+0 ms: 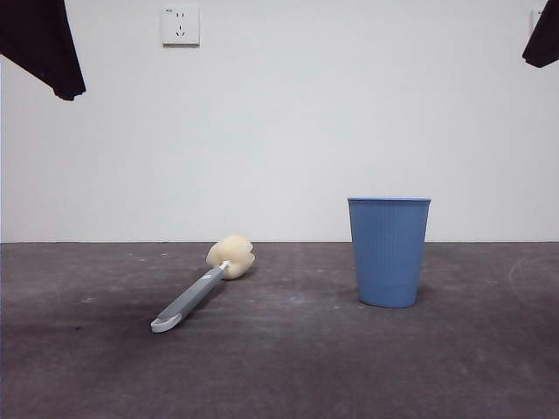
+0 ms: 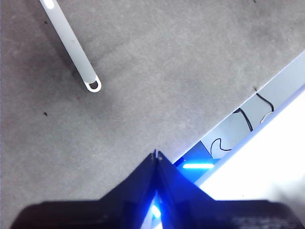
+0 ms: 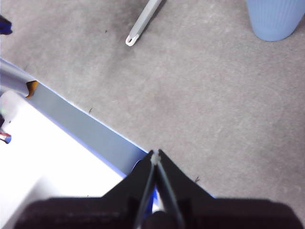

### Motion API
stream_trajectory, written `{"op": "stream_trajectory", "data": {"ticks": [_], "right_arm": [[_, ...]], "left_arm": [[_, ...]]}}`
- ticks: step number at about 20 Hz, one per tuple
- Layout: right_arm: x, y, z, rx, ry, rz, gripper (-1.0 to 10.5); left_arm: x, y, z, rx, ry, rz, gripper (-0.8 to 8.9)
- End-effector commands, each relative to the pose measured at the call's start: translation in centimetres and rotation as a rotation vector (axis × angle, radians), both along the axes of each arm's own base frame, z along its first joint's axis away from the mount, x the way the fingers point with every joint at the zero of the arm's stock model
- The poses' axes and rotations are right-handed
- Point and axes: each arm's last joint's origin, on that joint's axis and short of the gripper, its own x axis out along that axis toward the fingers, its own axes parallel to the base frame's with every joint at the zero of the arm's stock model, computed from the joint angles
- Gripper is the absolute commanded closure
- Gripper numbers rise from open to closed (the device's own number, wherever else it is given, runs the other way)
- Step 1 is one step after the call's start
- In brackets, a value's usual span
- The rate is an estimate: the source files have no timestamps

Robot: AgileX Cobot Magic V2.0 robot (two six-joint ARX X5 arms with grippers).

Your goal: Pick up the cup brush,pick up the cup,insert the brush into the cup,clean the cup,put the cup brush back,put the cup back to the fixed position on the table

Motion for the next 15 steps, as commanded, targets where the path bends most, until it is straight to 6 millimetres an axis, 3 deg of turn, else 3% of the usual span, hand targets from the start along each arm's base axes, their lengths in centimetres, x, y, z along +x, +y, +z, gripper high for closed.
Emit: {"op": "stream_trajectory", "data": {"ticks": [1, 9, 12, 15], "right_arm": [[0.0, 0.0, 0.0, 0.002, 0.003, -0.008, 9.5], [0.0, 0.0, 0.0, 0.002, 0.003, -0.008, 9.5], [0.0, 0.0, 0.0, 0.003, 0.003, -0.008, 9.5], [0.0, 0.0, 0.0, 0.003, 0.002, -0.008, 9.5]], "left_arm": [[0.1, -0.1, -0.1, -0.002, -0.014, -0.010, 8.17], [0.8, -0.6, 0.6, -0.073, -0.110, -0.011, 8.17], [1.1, 0.9, 2.4, -0.059, -0.353, 0.043, 8.17], [0.8, 4.0, 5.7, -0.163, -0.701, 0.117, 8.17]]}}
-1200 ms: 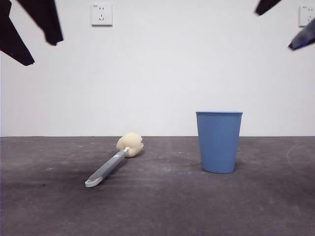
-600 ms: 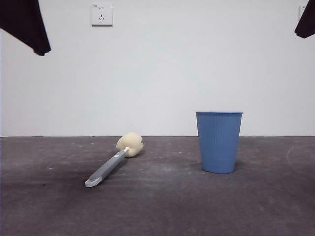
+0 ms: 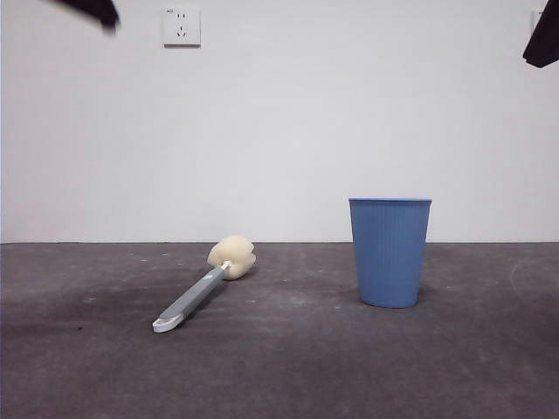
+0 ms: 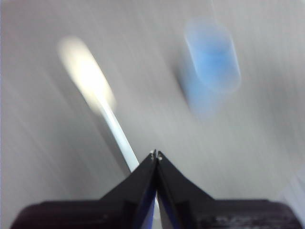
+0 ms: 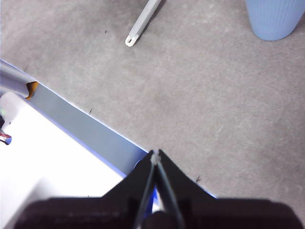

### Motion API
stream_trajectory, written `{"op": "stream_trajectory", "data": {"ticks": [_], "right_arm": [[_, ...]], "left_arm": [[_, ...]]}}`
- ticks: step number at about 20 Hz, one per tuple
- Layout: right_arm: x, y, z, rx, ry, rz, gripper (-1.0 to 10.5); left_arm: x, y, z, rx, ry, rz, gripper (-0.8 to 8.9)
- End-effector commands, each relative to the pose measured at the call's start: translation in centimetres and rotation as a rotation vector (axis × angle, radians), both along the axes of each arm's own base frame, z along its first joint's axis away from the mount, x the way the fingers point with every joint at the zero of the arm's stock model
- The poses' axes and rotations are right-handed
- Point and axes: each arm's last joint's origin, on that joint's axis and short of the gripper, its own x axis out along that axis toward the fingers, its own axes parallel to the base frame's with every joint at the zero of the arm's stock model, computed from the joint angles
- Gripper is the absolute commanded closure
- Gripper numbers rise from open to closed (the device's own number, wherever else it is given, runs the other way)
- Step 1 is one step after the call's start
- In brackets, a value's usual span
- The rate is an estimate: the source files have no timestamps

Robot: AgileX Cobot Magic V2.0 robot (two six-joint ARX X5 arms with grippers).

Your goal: Pick up the cup brush,pick up the cup,insert the brush into the cup,clean the cup,put the cup brush back,put the cup back to the fixed position on the table

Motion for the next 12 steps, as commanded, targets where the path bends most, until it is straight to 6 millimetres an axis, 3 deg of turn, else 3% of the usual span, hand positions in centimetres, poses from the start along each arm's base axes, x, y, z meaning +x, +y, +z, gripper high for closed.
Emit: {"op": "stream_trajectory", "data": {"ticks": [1, 3, 5, 8, 12], "right_arm": [[0.0, 0.0, 0.0, 0.002, -0.001, -0.005, 9.5], [0.0, 0.0, 0.0, 0.002, -0.001, -0.006, 9.5], [0.0, 0.0, 0.0, 0.002, -0.001, -0.005, 9.5], [0.0, 0.0, 0.0, 0.002, -0.001, -0.006, 9.5], [0.0, 0.0, 0.0, 0.002, -0.001, -0.006, 9.5]], "left_arm": [[-0.9, 2.7, 1.7, -0.035, -0.258, 0.060, 8.17], [-2.2, 5.0, 1.9, -0.072, -0.403, 0.184, 8.17], [-3.7, 6.7, 0.6, -0.085, -0.521, 0.290, 8.17], [-5.4, 8.0, -3.7, -0.078, -0.618, 0.445, 8.17], [-6.3, 8.4, -10.1, -0.074, -0.583, 0.493, 8.17]]}}
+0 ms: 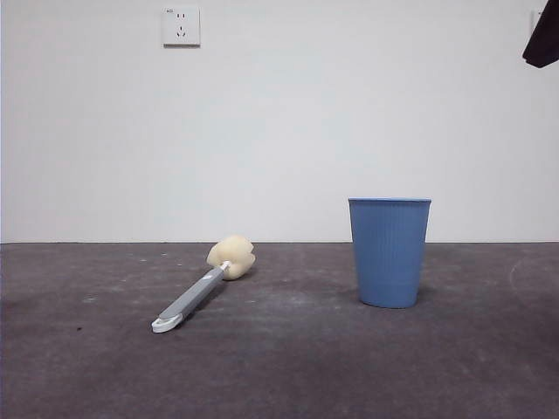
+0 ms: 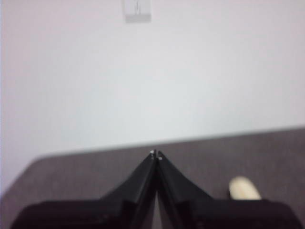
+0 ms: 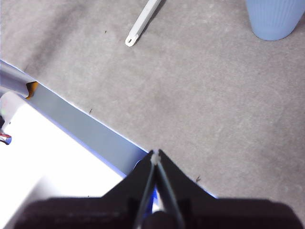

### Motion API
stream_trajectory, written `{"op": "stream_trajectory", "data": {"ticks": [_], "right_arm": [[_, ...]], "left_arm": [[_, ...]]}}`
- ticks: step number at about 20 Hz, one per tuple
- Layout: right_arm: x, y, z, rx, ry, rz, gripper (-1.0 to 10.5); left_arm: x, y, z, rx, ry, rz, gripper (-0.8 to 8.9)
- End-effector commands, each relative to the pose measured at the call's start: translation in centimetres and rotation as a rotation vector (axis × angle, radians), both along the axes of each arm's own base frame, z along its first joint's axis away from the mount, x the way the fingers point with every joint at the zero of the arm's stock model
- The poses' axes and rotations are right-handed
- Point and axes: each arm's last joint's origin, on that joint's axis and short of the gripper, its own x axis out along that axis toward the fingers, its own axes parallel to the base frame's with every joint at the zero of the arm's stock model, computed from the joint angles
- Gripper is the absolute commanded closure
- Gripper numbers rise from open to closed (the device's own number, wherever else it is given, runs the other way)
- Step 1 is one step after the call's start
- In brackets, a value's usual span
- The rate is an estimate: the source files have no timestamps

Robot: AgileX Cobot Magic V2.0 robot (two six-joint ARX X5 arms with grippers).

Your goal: Pick up the cup brush,pick up the cup,insert the brush into the cup,clean the cup,put the cup brush back,put the cup back to the fixed position on the table

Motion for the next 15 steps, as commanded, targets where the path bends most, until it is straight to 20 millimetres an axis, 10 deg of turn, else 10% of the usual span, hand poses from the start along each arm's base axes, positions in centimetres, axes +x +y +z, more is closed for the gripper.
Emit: {"op": "stream_trajectory", "data": {"ticks": [1, 8, 15], "right_arm": [[0.0, 0.0, 0.0, 0.002, -0.001, -0.004, 9.5], [0.0, 0.0, 0.0, 0.002, -0.001, -0.004, 9.5], [0.0, 0.0, 0.0, 0.002, -0.001, -0.004, 9.5]], "left_arm": [[0.0, 0.1, -3.4, -0.017, 0.038, 0.014, 8.17], [0.3, 0.2, -10.0, -0.122, 0.145, 0.021, 8.17], [0.0, 0.2, -12.3, -0.134, 0.287, 0.031, 8.17]]}}
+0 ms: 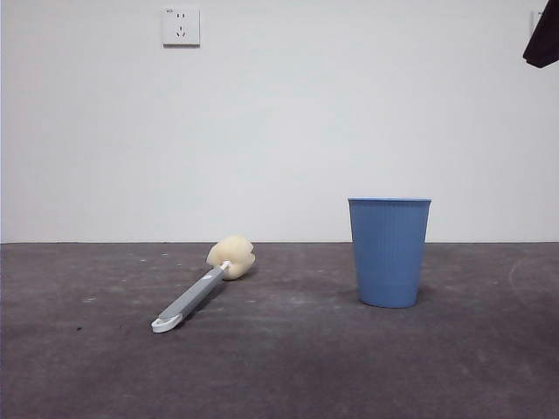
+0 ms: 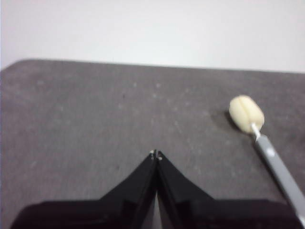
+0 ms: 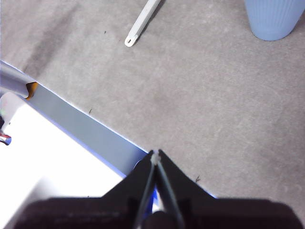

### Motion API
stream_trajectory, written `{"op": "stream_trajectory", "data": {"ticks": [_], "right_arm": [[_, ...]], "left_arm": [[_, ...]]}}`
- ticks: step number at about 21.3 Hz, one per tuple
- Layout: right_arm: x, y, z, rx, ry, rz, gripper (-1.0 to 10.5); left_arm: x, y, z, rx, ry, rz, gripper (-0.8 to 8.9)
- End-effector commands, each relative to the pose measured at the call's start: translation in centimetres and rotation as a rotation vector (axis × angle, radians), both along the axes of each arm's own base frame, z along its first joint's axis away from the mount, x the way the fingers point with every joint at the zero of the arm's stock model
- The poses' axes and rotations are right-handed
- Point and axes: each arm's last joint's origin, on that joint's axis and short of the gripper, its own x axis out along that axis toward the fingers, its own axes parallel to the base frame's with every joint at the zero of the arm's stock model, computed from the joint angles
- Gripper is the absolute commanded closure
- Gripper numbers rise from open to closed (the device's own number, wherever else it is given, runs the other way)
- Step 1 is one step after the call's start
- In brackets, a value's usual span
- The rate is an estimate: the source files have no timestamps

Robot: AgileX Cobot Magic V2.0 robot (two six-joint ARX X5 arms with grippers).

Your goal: Pick up the cup brush,pick up the cup,insert the brush into the cup,clean the cup,put the cup brush back,put the cup back to the fixed position on the table

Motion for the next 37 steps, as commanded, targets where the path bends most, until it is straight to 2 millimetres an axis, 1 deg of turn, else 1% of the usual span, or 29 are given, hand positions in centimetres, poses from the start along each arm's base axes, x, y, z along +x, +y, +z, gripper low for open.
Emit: {"op": "stream_trajectory", "data": {"ticks": [1, 17, 18, 20, 21, 23, 24, 26, 30, 33, 37], "right_arm": [[0.0, 0.0, 0.0, 0.002, -0.001, -0.004, 9.5], [0.0, 0.0, 0.0, 0.002, -0.001, -0.004, 9.5], [0.0, 0.0, 0.1, -0.019, -0.036, 0.022, 9.5], [0.4, -0.5, 0.5, -0.088, -0.193, -0.013, 9.5], [0.7, -0.8, 1.0, -0.092, -0.290, -0.035, 9.5], [1.2, -1.7, 1.5, -0.003, -0.470, -0.065, 9.5], [1.3, -2.3, 1.3, 0.037, -0.527, -0.079, 9.5], [1.4, -3.9, -0.2, 0.056, -0.617, -0.135, 9.5], [0.7, -6.4, -4.6, 0.016, -0.772, -0.336, 9.5], [0.1, -7.2, -6.8, -0.001, -0.829, -0.406, 9.5], [-0.4, -7.7, -9.0, -0.002, -0.828, -0.464, 9.5]], "left_arm": [[0.0, 0.0, -0.9, -0.006, 0.059, 0.005, 8.17], [0.0, 0.0, -0.8, -0.006, 0.054, 0.003, 8.17], [0.0, 0.0, -0.8, -0.006, 0.054, 0.003, 8.17], [0.0, 0.0, -0.8, -0.006, 0.054, 0.003, 8.17], [0.0, 0.0, -0.8, -0.006, 0.054, 0.003, 8.17], [0.0, 0.0, -0.8, -0.006, 0.054, 0.004, 8.17], [0.0, 0.0, -0.8, -0.006, 0.054, 0.004, 8.17], [0.0, 0.0, -0.8, -0.006, 0.054, 0.003, 8.17], [0.0, 0.0, -0.8, -0.006, 0.054, 0.004, 8.17], [0.0, 0.0, -0.8, -0.006, 0.054, 0.004, 8.17], [0.0, 0.0, -0.8, -0.006, 0.054, 0.004, 8.17]]}}
